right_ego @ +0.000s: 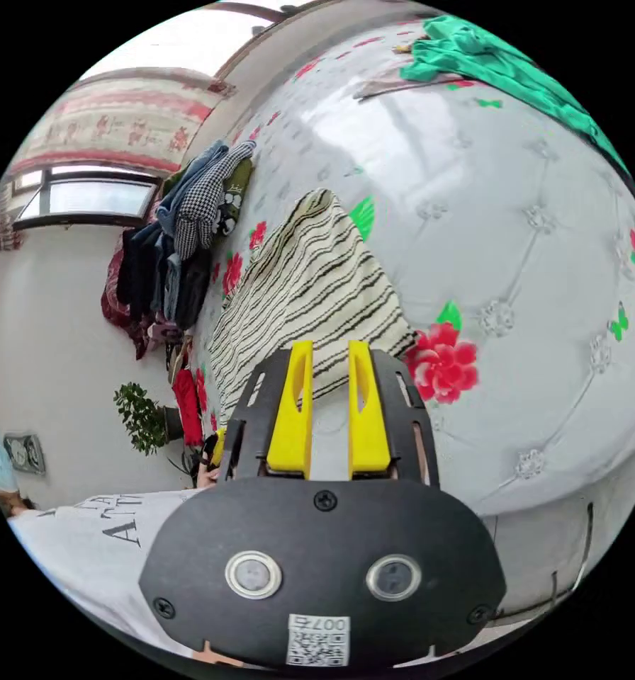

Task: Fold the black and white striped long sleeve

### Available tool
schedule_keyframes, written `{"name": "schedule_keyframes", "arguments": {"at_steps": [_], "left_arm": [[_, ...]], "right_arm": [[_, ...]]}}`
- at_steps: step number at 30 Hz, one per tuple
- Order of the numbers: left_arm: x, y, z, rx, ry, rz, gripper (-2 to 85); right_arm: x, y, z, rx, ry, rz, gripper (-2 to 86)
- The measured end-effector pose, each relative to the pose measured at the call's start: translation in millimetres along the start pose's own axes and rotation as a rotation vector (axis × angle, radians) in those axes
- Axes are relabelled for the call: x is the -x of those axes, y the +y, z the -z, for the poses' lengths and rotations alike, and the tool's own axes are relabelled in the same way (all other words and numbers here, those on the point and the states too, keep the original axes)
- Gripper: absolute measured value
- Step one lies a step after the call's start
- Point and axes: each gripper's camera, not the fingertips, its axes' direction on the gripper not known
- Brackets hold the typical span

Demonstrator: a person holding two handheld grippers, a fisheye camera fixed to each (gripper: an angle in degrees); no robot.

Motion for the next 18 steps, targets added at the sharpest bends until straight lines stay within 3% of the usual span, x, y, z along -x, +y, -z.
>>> {"name": "schedule_keyframes", "arguments": {"at_steps": [5, 12, 15, 18], "left_arm": [[-1.9, 9.4, 11.4, -0.015, -0.010, 0.025, 5.5], [0.9, 13.1, 16.7, -0.029, -0.052, 0.057, 1.3], [2.2, 14.4, 20.8, -0.049, -0.025, 0.075, -0.3], [1.3, 16.3, 26.5, -0.047, -0.016, 0.057, -0.6]], "right_arm": [[-70.3, 9.0, -18.7, -0.035, -0.187, -0.206, 6.8], [-49.1, -35.6, -41.1, -0.089, -0.271, -0.190, 2.4], [15.5, -64.4, -33.2, -0.080, -0.223, -0.006, 0.8], [135.7, -80.1, -47.2, 0.029, -0.125, 0.372, 0.2]]}}
